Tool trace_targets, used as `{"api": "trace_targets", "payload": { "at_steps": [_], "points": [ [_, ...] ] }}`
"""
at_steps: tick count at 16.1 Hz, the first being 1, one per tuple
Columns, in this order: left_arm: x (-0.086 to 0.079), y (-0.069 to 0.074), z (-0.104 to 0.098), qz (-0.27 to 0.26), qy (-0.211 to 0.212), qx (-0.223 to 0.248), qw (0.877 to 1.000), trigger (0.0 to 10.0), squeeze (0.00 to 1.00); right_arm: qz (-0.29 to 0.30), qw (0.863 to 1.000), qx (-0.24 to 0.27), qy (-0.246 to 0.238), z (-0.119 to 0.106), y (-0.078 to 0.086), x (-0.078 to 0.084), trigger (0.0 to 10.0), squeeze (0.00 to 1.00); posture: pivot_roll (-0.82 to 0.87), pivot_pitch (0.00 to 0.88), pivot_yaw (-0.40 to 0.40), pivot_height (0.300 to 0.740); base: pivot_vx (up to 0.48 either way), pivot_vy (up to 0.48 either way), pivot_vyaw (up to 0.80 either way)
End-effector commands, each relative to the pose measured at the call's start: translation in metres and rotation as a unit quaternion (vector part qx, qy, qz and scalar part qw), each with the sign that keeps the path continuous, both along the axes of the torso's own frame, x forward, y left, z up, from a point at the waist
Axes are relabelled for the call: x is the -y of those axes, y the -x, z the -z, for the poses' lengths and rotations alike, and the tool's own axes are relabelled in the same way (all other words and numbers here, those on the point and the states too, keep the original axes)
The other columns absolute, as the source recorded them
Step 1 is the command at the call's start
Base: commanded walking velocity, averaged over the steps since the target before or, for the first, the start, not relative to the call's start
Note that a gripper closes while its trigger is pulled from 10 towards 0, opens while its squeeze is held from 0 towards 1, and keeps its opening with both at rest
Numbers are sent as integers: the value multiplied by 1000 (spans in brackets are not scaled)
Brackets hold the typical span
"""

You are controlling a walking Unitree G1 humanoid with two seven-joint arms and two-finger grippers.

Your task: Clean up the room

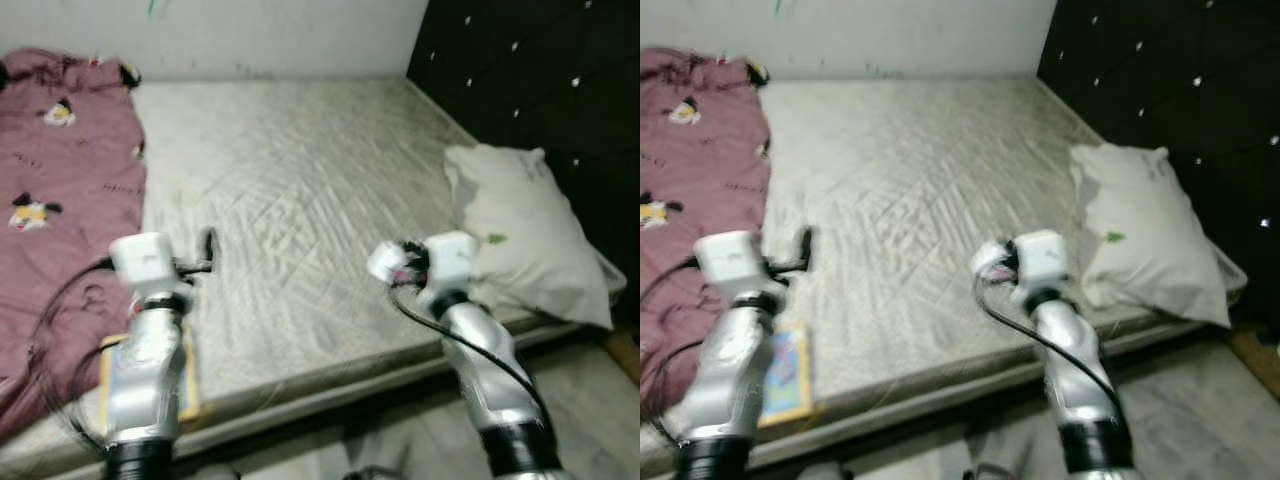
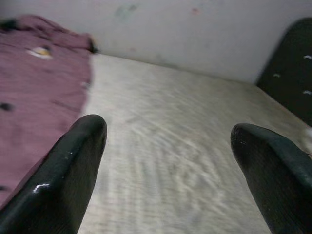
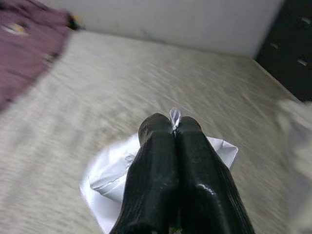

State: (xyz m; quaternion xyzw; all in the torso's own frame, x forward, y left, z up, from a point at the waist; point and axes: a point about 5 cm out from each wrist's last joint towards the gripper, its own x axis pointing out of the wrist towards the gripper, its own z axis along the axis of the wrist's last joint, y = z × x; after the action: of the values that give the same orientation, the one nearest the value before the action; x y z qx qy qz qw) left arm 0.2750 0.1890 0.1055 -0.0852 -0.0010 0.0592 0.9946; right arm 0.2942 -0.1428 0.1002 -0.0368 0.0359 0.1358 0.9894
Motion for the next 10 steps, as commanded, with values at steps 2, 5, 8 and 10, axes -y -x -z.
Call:
{"api": "trace_targets", "payload": {
  "at_steps": [2, 5, 8, 10],
  "points": [
    [13, -2, -4, 17, 5, 10, 1000, 10000, 0, 8, 1000, 4, 8, -2, 0, 9, 10000, 0, 10, 0, -85, 740, 0, 469, 0],
    [12, -3, -6, 13, 1, 12, 1000, 10000, 0, 6, 1000, 12, 2, -6, 0, 9, 10000, 0, 2, 0, -80, 740, 0, 0, 0],
    [12, -4, -6, 14, 5, 14, 1000, 10000, 0, -14, 999, 34, 11, -10, 1, 5, 10000, 0, 3, 0, -80, 740, 0, 275, 200],
    [12, -4, -6, 12, 6, 13, 1000, 10000, 0, -14, 999, 33, 11, -10, 0, 5, 10000, 0, 4, 0, -80, 740, 0, 474, 788]
  ]
}}
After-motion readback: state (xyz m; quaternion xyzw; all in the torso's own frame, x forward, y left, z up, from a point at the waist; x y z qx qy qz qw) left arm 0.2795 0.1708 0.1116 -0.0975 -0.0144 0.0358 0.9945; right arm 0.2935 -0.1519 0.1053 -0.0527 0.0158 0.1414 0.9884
